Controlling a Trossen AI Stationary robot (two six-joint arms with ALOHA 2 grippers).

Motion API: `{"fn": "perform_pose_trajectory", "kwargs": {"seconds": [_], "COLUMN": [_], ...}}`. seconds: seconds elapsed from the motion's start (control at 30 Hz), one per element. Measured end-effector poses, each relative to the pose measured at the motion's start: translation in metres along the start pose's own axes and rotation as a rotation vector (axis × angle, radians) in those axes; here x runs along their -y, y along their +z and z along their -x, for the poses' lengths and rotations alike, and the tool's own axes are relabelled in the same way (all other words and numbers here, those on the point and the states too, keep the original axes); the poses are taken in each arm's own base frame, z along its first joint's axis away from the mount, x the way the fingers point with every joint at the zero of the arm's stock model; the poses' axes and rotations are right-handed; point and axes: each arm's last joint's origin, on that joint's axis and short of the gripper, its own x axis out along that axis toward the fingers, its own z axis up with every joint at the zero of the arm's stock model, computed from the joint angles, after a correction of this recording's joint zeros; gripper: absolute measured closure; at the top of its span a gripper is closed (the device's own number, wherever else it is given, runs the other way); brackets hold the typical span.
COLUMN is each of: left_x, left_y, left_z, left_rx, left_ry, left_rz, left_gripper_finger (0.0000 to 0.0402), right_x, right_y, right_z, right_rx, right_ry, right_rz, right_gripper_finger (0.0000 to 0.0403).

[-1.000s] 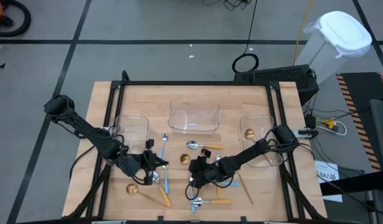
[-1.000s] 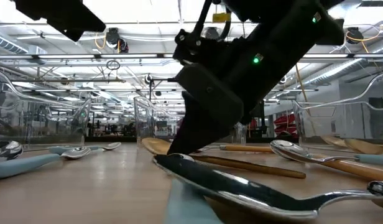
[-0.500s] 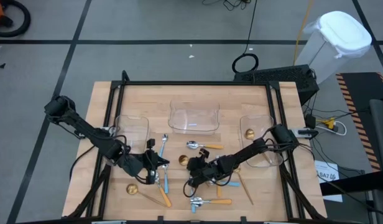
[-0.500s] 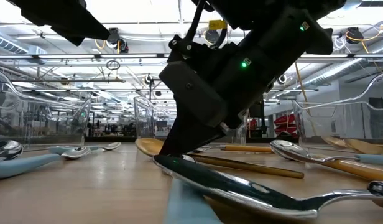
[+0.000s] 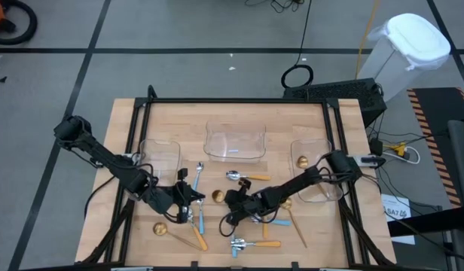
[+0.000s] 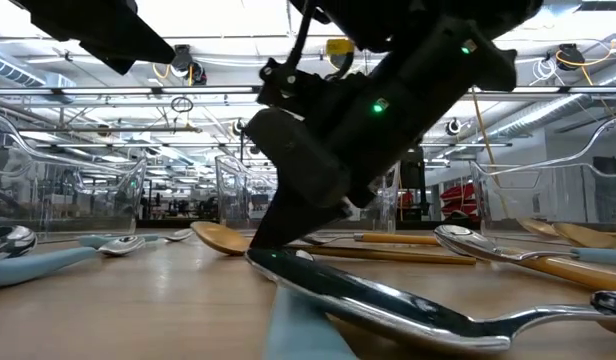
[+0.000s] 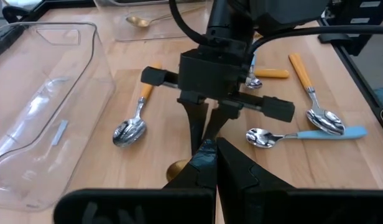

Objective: Sort silverware by color (type)
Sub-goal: Put the gold spoon into the right transparent bin

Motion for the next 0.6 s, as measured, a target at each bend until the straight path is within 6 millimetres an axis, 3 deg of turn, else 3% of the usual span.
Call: {"fn": "perform_pose_trajectory", "kwargs": {"seconds": [0.4,0.6], "left_x": [0.000,0.001], "left_y": [0.001,0.002], "left_z": [0.000,0.000], "left_rx": [0.012,0.021], "left_ry": [-0.004,-0.008], "left_rz": [0.017,0.022], "left_gripper_finger": [0.0401,0.0401], "right_x": [-0.010,-0.005], "right_y": [0.040,0.059], "right_z": [0.011,0.037], "right_rx": [-0.024,-0.072], "right_ry": [-0.016,-0.058], "right_rz": [0.094,0.118], "right_gripper_finger": [0.0397,0.0397]}}
